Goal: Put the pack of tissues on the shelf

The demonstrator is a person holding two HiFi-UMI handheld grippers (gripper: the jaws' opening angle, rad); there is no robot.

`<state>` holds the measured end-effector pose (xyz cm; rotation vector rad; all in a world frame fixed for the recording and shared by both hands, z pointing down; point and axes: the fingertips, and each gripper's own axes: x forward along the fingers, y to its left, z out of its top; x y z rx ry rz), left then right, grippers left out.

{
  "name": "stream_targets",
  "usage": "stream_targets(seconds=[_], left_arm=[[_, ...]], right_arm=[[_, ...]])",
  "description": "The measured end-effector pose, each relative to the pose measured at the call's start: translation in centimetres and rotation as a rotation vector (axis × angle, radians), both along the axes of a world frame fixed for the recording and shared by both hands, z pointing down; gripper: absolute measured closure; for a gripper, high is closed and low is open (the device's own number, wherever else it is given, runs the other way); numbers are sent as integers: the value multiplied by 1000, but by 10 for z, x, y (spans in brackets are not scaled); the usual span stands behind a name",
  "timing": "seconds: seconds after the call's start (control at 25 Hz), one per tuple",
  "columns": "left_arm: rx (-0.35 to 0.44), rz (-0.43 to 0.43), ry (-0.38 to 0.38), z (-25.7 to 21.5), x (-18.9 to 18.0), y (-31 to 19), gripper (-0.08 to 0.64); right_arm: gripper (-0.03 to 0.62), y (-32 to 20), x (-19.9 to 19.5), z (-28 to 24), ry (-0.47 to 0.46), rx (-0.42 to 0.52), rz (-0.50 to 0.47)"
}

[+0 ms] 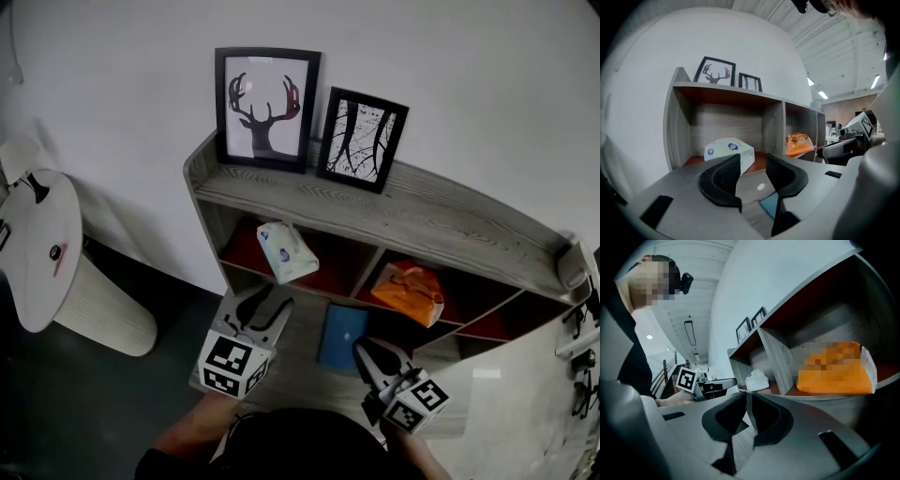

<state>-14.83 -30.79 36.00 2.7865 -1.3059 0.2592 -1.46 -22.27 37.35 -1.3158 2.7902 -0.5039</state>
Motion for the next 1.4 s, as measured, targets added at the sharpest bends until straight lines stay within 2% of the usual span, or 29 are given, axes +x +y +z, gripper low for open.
stream_targets(seconds=[0.44, 0.68, 0.84, 1.08, 1.4], left_arm=[[-24, 79, 66, 4, 14, 44, 390], [-52, 139, 52, 16, 21, 66, 391], [-62, 131, 74, 21, 20, 71, 424], [-46, 114, 86, 17, 16, 71, 502], [-48, 123, 65, 18, 22, 69, 520]], right_arm=[[548, 6, -11, -8, 11, 24, -24], [548, 6, -13, -16, -21, 40, -12], [554, 8, -7, -9, 22, 27, -16], [566, 10, -1, -11, 12, 41, -10], [574, 14, -3, -15, 2, 49, -14]])
